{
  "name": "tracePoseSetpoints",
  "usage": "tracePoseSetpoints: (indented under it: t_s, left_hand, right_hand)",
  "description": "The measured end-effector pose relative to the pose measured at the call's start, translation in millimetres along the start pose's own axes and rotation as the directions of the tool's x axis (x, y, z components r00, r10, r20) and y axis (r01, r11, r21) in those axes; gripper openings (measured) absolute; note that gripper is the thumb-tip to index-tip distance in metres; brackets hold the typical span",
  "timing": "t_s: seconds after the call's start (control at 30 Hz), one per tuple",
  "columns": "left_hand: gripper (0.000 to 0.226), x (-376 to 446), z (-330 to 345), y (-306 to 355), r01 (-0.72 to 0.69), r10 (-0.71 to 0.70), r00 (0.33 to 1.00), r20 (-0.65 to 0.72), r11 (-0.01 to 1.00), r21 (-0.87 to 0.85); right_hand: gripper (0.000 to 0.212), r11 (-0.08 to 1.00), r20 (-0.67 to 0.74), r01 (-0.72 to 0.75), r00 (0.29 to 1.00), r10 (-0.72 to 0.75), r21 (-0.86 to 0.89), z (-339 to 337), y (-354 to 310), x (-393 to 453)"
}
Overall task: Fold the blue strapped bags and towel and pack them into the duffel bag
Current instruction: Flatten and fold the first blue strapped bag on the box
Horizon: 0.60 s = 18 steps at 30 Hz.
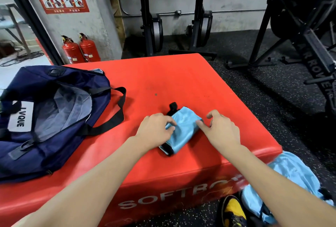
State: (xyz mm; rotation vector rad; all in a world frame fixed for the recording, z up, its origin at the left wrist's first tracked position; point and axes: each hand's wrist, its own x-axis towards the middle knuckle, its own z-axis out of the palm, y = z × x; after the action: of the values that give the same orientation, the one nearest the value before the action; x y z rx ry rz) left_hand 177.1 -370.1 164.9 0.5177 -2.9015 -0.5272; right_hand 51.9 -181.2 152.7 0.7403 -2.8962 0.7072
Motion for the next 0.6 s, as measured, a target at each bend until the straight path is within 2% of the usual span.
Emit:
tracePoseSetpoints:
  t_s: [0.07, 0.2, 0.3, 0.37, 0.47, 0.53, 0.6]
  left_hand:
    - [0.02, -6.6, -2.5, 9.9, 0.091, -0.091, 0.996, 0.011, 0.996, -0.016]
    - [0.028, -17.3, -8.3, 30.0, 0.152, -0.133, 0.985, 0.109, 0.972, -0.182]
    - [0.025, -27.8, -10.3, 42.1, 0.283, -0.179, 0.946, 0.27, 0.863, -0.419]
    - [0.036, -33.7, -7.4, 43.5, 0.309, -0.174, 0.938, 0.3, 0.814, -0.492]
    - [0.037, -37.5, -9.3, 40.6, 0.344, -0.18, 0.928, 0.326, 0.752, -0.562]
    - [0.031, -36.2, -12.1, 36.7, 0.321, -0.193, 0.941, 0.279, 0.773, -0.548]
    - [0.026, -32.8, -14.3, 30.8, 0.217, -0.194, 0.976, 0.097, 0.865, -0.452]
  right_hand:
    - [0.048, 1.0, 0.031, -0.001, 1.0, 0.0, 0.028, 2.4, -2.2, -3.5]
    - [0.052, 0.993, 0.142, -0.028, 0.99, 0.012, 0.114, 3.2, -11.4, -8.0]
    - [0.056, 0.982, 0.202, -0.086, 0.978, 0.05, 0.171, 5.7, -15.2, -9.3]
    - [0.055, 0.964, 0.231, -0.125, 0.97, 0.07, 0.234, 6.3, -15.2, -7.3]
    - [0.049, 0.906, 0.324, -0.235, 0.939, 0.118, 0.353, 3.0, -15.4, -1.5]
    - [0.046, 0.869, 0.4, -0.302, 0.907, 0.134, 0.393, 4.8, -14.8, 2.7]
    - [0.046, 0.826, 0.446, -0.326, 0.889, 0.103, 0.46, 7.2, -13.5, 5.6]
